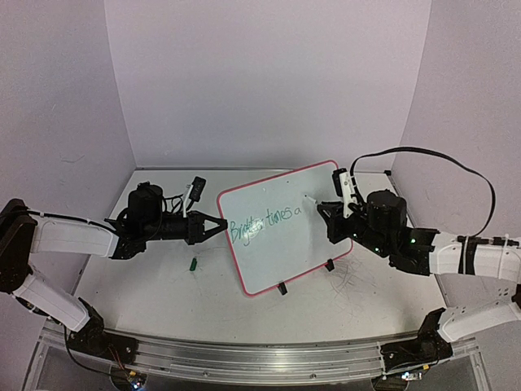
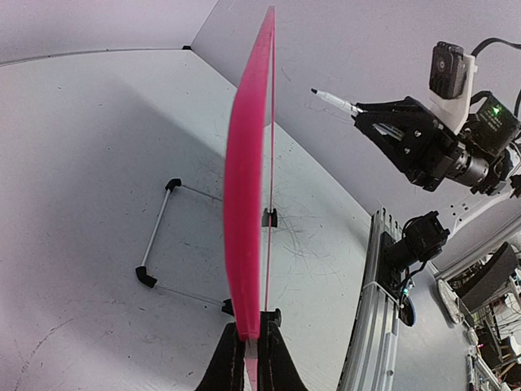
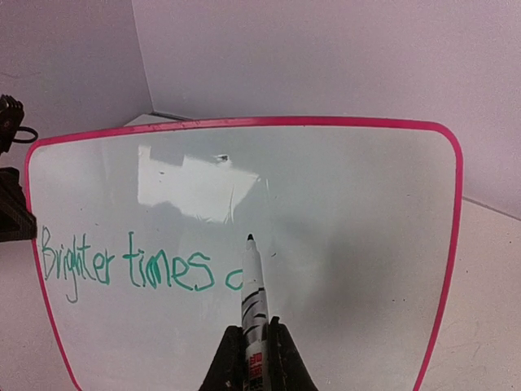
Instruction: Write a sentence on the whiteboard
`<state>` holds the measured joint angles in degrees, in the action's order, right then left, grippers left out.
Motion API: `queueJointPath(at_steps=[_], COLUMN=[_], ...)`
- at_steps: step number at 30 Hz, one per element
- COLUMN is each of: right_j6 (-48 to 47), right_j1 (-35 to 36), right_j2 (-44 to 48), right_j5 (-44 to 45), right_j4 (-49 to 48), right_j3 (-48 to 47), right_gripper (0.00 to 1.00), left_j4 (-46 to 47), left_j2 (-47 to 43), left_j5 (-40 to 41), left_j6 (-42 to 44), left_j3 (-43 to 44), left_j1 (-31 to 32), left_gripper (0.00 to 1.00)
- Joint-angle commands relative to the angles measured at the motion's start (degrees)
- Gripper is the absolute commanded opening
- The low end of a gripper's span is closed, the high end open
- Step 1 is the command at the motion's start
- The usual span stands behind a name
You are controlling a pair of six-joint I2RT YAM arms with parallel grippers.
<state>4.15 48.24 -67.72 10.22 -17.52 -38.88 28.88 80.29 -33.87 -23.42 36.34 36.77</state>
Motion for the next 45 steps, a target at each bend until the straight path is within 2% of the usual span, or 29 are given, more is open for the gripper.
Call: queueJointPath(at_steps=[1, 13, 21, 29, 45], right_j6=[-1.89, -1.64, -0.77, -0.96, -0.20], right_j1=[-0.22, -0.23, -0.46, -0.70, -0.87], right_j2=[-1.82, -2.59, -3.55, -5.60, -8.72], right_j5=[-1.78, -2.49, 0.55, -1.28, 2.45], right_j4=[-0.76, -1.15, -0.14, -1.25, -3.92], right_j3=[-2.28, -0.84, -0.89, -2.30, -4.87], right_gripper=[0.00, 0.00, 0.00, 0.00, 0.00], left_j4=[-1.49, -1.56, -1.55, -1.69, -1.91], left_j2=[-1.45, -0.88, -0.82, -0.71, -0.95], left_j5=[1.69, 1.55, 1.83, 1.68, 1.55], left_j6=[2.02, 1.71, 1.97, 2.06, 2.29], left_j3=[0.92, 1.51, 1.16, 1.41, 1.26], left_j1=[-0.31, -0.29, -0.29, -0.30, -0.27], left_gripper=[0.00, 0.00, 0.00, 0.00, 0.00])
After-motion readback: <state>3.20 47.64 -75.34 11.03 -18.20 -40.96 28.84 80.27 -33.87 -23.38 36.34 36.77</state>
